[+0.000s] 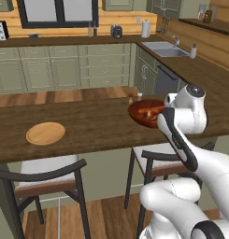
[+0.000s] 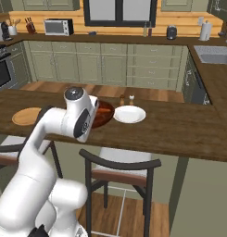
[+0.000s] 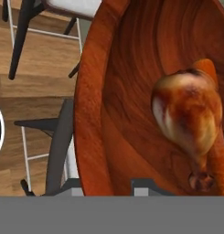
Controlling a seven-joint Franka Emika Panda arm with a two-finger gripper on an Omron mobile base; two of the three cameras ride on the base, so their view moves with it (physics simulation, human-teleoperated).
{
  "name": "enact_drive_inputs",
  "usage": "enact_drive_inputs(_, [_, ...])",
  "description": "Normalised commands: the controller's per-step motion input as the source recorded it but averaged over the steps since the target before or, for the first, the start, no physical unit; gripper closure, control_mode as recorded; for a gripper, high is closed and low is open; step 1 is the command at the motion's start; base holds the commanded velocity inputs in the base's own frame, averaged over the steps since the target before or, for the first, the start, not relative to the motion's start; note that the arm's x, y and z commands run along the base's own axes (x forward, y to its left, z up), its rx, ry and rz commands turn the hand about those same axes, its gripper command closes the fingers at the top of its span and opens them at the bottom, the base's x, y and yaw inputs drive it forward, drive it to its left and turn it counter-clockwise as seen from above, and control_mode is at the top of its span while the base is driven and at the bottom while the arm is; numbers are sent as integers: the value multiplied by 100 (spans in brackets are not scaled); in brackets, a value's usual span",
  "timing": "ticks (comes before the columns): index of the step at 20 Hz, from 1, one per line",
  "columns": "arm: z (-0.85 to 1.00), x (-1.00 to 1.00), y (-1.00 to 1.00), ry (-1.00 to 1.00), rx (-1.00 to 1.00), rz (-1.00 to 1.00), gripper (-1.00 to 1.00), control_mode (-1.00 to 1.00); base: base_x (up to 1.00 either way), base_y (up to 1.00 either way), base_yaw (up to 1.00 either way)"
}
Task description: Pick the chicken drumstick and carrot from their plates and place them in the bowl. Then put the bowl in the fridge.
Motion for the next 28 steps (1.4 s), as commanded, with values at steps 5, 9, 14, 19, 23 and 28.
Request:
enact_drive_inputs(5, [55,-54,15,3,4,2,100,-100,0,0,0])
enact_drive_inputs(9, [13,-40,16,4,5,2,100,-100,0,0,0])
enact_drive_inputs(14, [0,-24,0,0,0,0,100,-100,0,0,0])
enact_drive_inputs(19, [0,-10,0,0,0,-3,100,100,-5,0,0])
enact_drive_inputs(23, [0,0,0,0,0,0,100,100,-86,43,0])
enact_drive_inputs(28, [0,0,0,0,0,0,100,100,-28,100,1])
